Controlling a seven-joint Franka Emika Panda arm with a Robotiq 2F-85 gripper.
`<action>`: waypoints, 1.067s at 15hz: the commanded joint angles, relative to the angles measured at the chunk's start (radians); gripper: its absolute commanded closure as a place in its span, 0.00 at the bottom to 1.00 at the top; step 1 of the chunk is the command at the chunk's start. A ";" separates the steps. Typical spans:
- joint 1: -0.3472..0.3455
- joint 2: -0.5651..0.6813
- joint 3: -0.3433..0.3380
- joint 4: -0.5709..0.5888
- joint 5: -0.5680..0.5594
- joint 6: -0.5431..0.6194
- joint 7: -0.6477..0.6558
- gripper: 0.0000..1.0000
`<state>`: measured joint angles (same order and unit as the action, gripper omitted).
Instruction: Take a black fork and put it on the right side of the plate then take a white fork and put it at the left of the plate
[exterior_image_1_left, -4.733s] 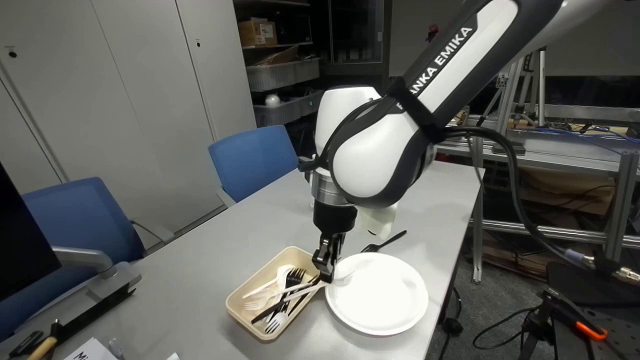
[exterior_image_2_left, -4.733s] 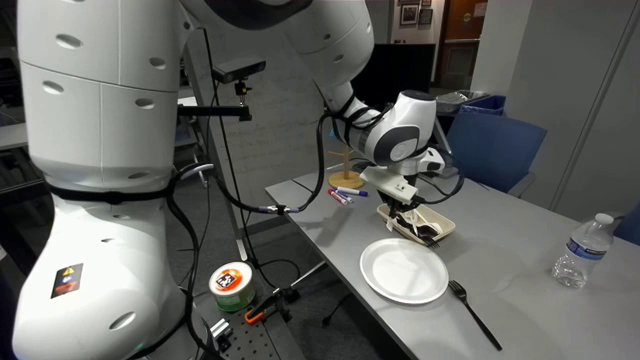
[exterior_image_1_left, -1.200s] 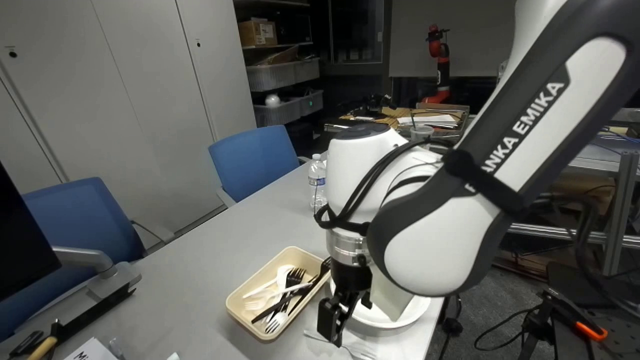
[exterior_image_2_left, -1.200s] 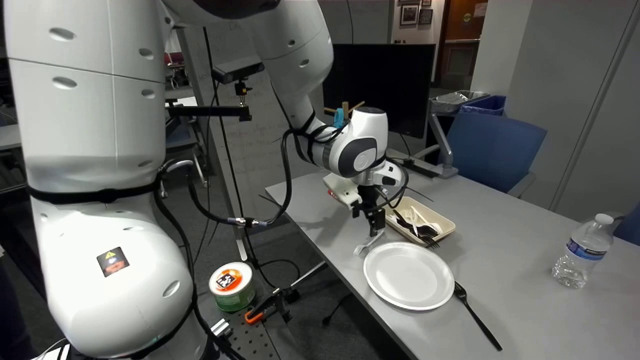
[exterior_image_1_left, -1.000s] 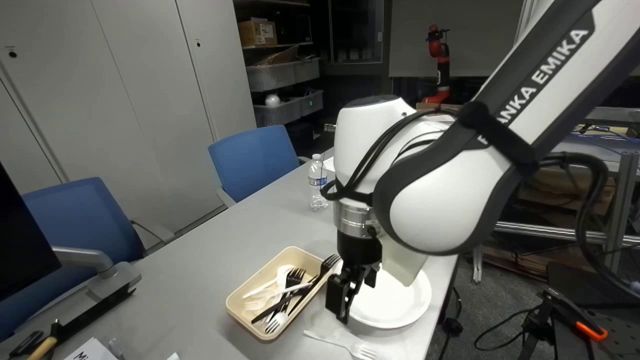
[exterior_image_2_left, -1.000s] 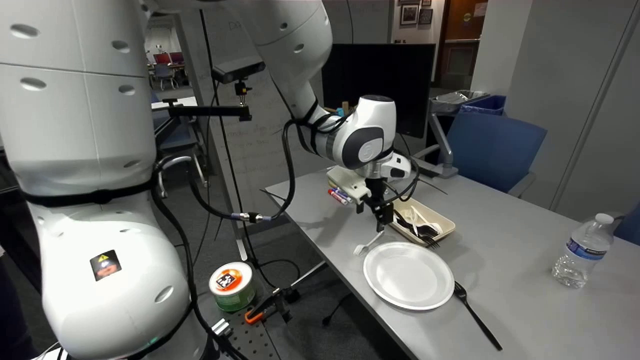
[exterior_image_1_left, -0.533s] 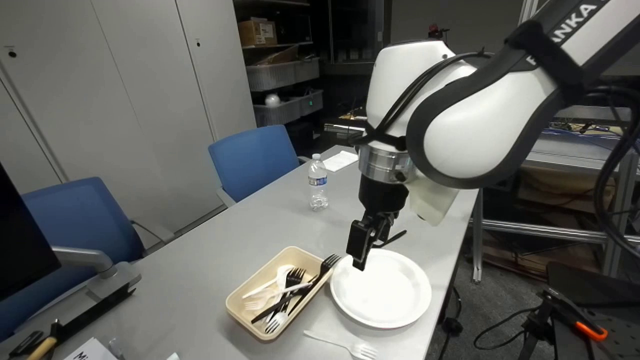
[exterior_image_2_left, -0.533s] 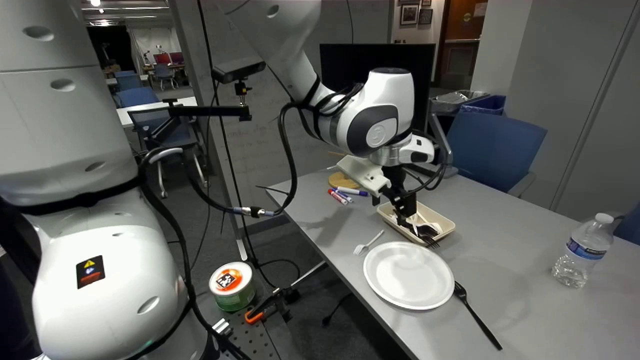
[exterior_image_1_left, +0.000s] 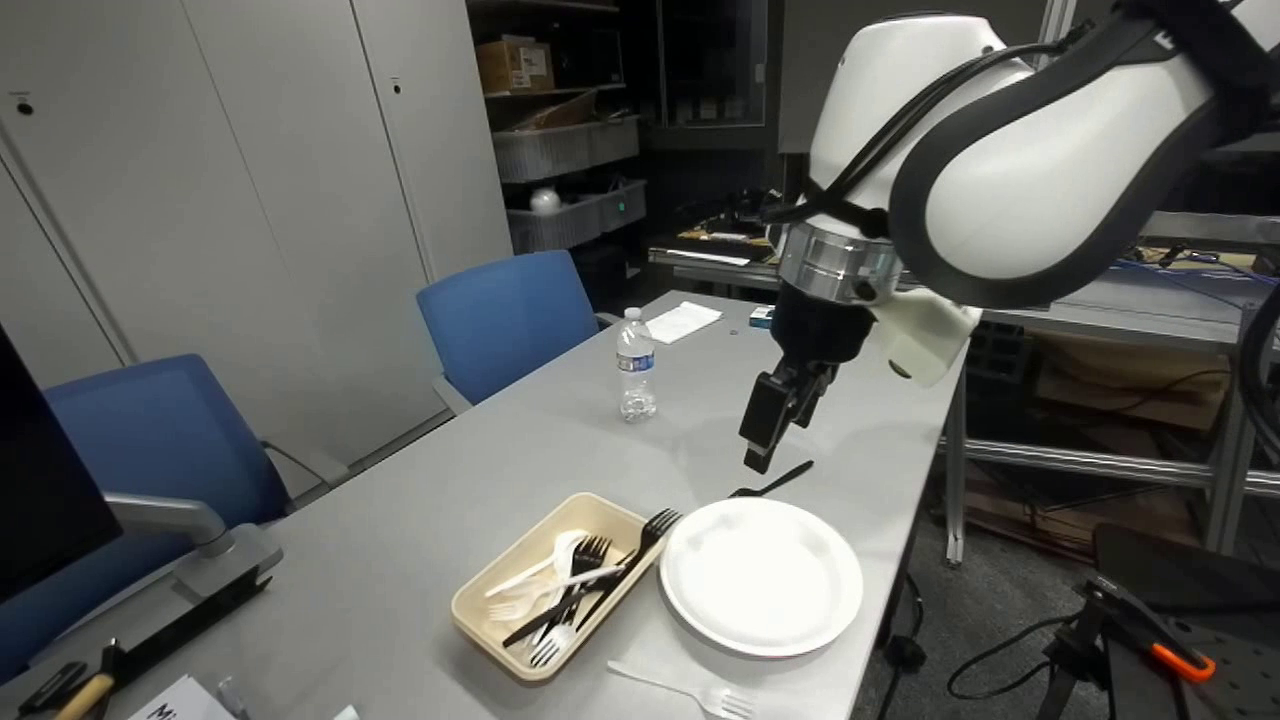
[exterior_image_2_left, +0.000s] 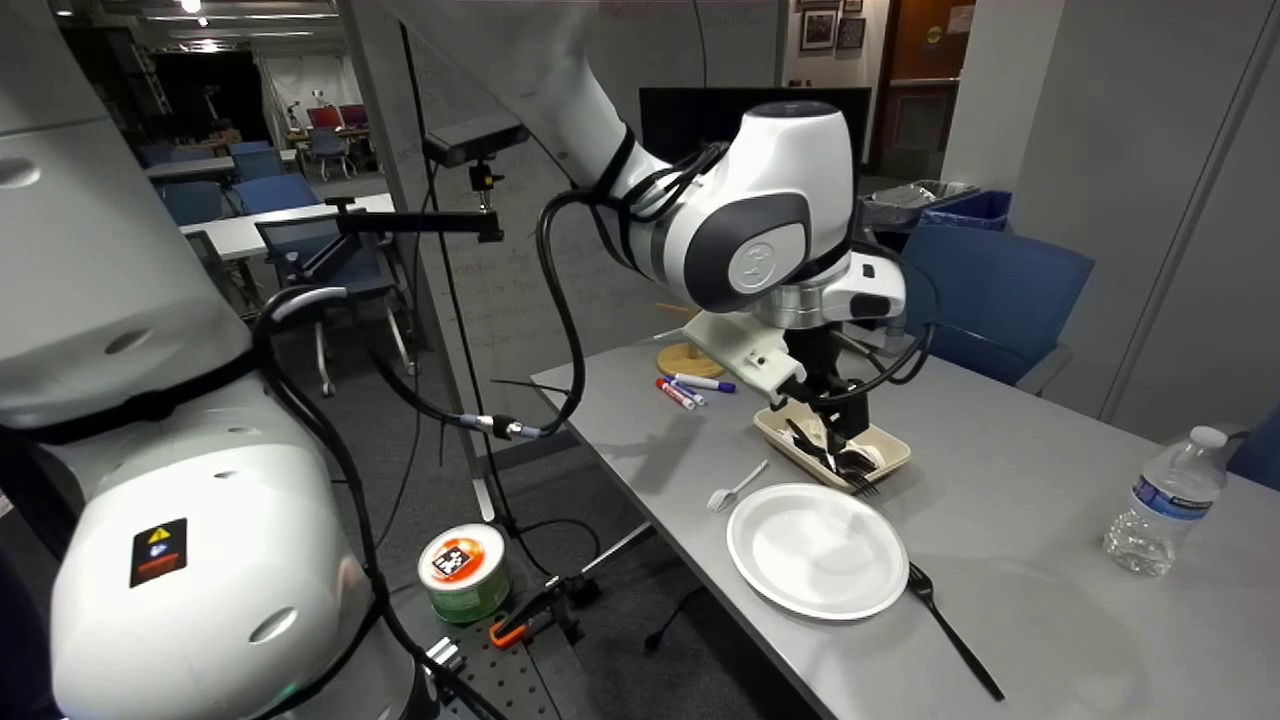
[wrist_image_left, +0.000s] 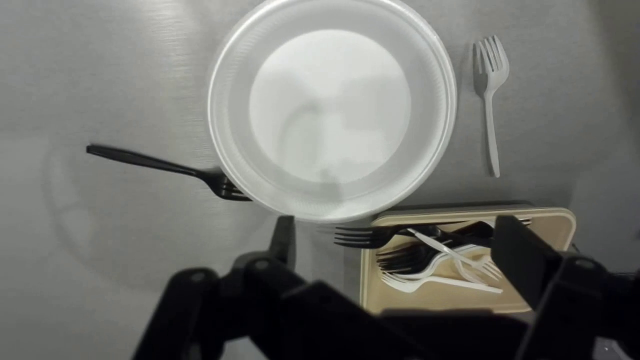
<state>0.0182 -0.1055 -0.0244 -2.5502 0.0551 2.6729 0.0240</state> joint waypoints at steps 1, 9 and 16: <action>-0.010 -0.012 0.000 -0.008 0.014 -0.001 -0.018 0.00; -0.011 -0.029 -0.008 -0.022 0.026 -0.001 -0.034 0.00; -0.011 -0.029 -0.008 -0.022 0.027 -0.001 -0.034 0.00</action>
<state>0.0138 -0.1336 -0.0397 -2.5732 0.0818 2.6752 -0.0103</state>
